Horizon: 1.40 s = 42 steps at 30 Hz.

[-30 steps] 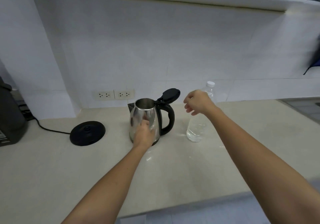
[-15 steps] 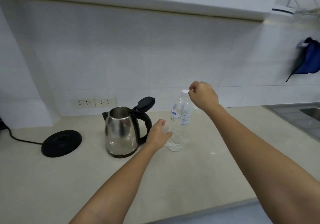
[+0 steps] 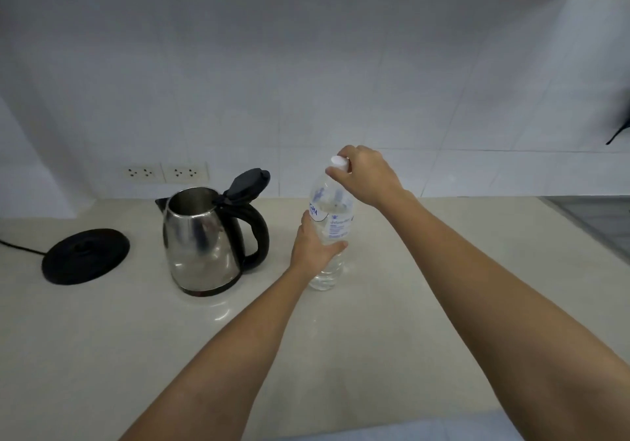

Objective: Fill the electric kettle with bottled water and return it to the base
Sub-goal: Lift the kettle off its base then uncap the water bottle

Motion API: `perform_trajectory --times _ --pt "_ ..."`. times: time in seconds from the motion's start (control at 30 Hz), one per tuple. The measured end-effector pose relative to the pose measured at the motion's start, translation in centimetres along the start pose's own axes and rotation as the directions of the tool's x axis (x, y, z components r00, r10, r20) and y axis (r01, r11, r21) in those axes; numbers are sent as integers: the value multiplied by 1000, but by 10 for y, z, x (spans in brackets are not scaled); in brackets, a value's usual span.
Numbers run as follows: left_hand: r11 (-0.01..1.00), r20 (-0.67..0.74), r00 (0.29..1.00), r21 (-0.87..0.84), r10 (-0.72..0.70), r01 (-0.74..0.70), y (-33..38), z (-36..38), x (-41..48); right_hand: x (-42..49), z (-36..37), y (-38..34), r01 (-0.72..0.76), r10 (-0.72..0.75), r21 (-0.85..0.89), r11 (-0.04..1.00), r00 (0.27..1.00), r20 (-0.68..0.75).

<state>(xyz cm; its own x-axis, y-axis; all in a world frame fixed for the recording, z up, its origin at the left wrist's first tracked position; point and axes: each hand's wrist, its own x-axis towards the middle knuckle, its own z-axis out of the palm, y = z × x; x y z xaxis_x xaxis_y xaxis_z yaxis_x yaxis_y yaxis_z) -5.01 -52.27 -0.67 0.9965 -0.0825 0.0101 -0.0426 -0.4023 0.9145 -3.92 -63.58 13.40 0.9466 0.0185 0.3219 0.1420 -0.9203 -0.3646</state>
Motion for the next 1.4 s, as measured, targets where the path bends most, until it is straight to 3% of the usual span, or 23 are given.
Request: perform_trajectory --times 0.17,0.43,0.73,0.9,1.13,1.4 --pt "999 -32 999 -44 -32 31 -1 9 3 1 8 5 15 -13 61 998 1000 -28" --pt "993 -87 996 120 31 -20 -2 -26 -18 -15 9 -32 -6 13 201 980 999 -30" --pt "977 1 997 198 80 -78 -21 -66 -51 -32 15 -62 30 -30 262 965 1000 -4" --pt "986 -21 996 146 90 -86 -53 -154 -88 -48 39 -154 75 -91 336 939 995 33" --pt "979 -79 996 200 45 -28 -99 -264 -128 -66 84 -261 124 -161 405 906 985 58" --pt "999 -188 982 39 -16 24 -132 -324 -147 -79 119 -339 147 -191 399 905 979 73"
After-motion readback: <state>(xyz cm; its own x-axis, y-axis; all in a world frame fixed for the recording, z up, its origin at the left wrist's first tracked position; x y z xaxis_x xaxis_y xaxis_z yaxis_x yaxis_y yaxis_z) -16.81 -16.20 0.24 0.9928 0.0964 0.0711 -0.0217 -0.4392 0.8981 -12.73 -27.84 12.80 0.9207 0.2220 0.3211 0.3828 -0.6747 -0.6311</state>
